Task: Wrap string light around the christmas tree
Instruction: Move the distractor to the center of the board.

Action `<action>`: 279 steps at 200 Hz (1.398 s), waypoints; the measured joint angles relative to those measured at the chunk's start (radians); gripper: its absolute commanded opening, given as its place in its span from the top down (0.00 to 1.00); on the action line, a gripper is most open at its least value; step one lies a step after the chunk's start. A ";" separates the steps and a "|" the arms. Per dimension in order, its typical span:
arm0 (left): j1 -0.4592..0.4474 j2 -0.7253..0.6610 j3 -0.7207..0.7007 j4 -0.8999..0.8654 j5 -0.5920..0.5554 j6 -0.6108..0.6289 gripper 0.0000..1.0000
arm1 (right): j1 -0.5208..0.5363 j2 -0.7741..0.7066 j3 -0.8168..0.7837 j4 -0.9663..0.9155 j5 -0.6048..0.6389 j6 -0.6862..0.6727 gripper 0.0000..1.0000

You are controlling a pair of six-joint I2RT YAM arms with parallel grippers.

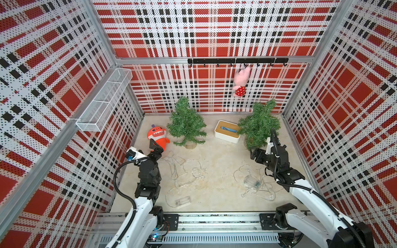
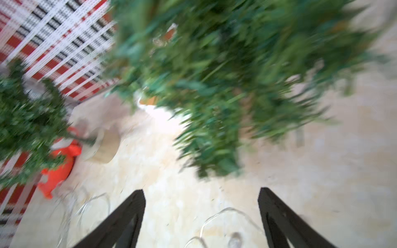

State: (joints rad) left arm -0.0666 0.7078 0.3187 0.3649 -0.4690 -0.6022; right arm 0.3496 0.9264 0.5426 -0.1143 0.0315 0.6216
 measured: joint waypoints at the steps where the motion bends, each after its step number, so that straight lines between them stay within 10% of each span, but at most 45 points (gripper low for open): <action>1: 0.002 0.001 0.005 -0.011 0.005 0.000 0.09 | 0.007 0.000 0.000 0.000 0.002 0.002 0.14; 99: -0.007 0.364 0.341 -0.536 0.165 0.049 0.04 | 0.550 0.428 0.304 -0.022 0.166 -0.010 0.14; 175: 0.146 0.415 0.241 -0.484 0.234 -0.021 0.08 | 0.579 0.707 0.484 -0.014 0.103 -0.007 0.20; 279: 0.155 1.103 0.663 -0.287 0.254 0.011 0.18 | 0.593 0.723 0.488 -0.016 0.108 -0.023 0.23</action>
State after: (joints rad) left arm 0.0883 1.8107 0.9813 0.0776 -0.2153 -0.5915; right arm 0.9424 1.6497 1.0309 -0.1303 0.1398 0.5987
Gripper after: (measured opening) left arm 0.822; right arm 0.784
